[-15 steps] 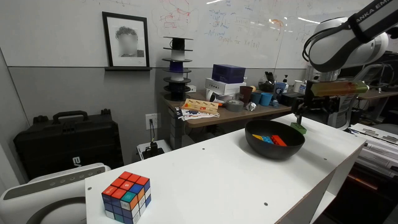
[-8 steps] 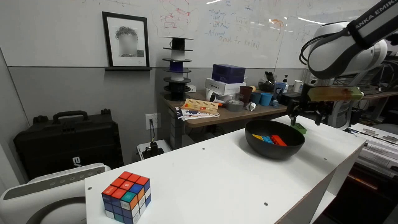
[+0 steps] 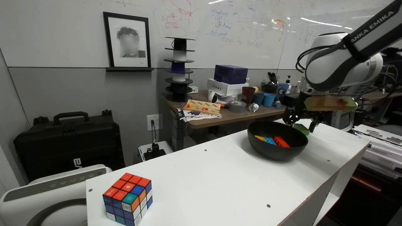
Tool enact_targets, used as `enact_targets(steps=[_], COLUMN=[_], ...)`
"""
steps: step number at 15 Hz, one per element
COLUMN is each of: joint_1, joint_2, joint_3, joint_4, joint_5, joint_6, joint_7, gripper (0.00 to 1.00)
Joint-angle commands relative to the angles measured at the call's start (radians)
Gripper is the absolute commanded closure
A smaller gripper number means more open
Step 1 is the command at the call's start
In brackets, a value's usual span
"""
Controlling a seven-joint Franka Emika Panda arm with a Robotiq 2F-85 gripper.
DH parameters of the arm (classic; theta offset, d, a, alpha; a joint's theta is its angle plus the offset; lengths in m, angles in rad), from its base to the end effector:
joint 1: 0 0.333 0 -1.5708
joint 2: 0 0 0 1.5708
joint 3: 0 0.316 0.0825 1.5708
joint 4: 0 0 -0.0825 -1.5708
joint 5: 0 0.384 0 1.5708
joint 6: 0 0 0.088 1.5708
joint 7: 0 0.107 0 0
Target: Put all the toy blocks into the black bowl.
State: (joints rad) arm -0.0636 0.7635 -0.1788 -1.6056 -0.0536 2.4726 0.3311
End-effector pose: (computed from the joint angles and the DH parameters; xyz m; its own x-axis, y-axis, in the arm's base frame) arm 0.6885 -0.1520 0.1962 0.8821 -0.4462 0.1509 -0.4642 -0.8779 0.1175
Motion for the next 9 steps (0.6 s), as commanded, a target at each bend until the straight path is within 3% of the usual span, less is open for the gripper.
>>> enact_targets(steps=[1,4,7,9], joint_1=[-0.002,0.011,-0.004,0.010], joint_2=[-0.037,-0.076,-0.183,-0.265], joint_3=[0.007,-0.015,-0.009,-0.029], joint_4=[-0.045,-0.110,-0.268,-0.365], joint_5=[0.011,-0.019,-0.008,-0.017], joint_6=[0.044,0.123,0.222,0.270], joint_7=[-0.041,-0.060,-0.111,-0.108], gripper=[0.42,0.65,0.88,0.89])
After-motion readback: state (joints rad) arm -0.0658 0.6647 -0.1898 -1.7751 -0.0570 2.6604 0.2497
